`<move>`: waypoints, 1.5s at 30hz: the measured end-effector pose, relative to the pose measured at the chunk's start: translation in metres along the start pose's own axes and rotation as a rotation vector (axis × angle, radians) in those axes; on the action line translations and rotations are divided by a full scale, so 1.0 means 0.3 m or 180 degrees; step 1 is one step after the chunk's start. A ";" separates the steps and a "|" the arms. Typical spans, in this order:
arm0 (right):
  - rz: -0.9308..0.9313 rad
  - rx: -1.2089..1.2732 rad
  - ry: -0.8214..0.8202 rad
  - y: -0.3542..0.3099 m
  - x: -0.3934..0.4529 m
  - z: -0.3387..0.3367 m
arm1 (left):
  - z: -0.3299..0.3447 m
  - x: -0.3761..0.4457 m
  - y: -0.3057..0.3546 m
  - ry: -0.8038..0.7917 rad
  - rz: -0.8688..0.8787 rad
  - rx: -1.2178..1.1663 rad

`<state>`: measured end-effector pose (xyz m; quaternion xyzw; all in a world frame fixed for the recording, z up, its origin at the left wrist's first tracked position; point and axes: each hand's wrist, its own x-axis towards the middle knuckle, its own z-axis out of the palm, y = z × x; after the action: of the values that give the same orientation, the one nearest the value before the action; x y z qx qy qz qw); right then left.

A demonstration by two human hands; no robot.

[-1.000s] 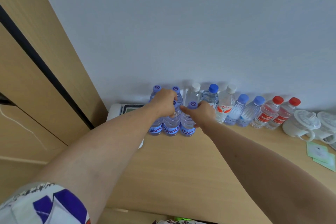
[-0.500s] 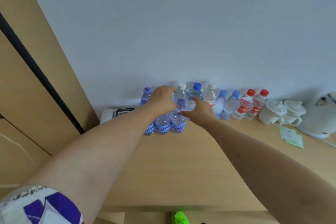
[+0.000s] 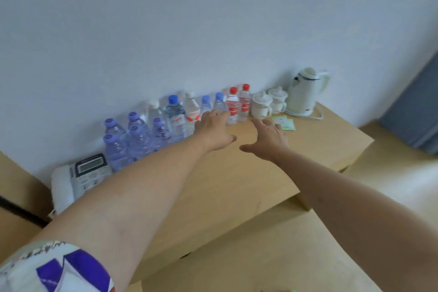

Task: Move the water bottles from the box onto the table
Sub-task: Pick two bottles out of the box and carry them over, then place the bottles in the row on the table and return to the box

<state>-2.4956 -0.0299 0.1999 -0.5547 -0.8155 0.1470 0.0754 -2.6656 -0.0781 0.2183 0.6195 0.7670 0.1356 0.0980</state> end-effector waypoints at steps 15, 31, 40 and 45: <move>0.1595 0.0063 0.0595 1.257 -0.495 -0.379 | 0.475 0.009 1.383 -0.0713 0.1558 0.0487; 0.3572 0.0313 0.1039 2.200 -1.259 -0.629 | 0.994 -0.298 2.641 -0.1391 0.3392 0.0404; 0.4640 0.0195 0.1347 2.645 -1.477 -0.764 | 1.241 -0.375 3.259 -0.1607 0.4423 0.0309; 0.5091 0.0155 0.1544 2.878 -1.548 -0.905 | 1.298 -0.375 3.627 -0.1697 0.4828 0.0247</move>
<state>-1.4826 -0.1231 0.1959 -0.9807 -0.1336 0.0503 0.1337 -1.5127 0.0588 0.2074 0.9861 0.0923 -0.0139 0.1374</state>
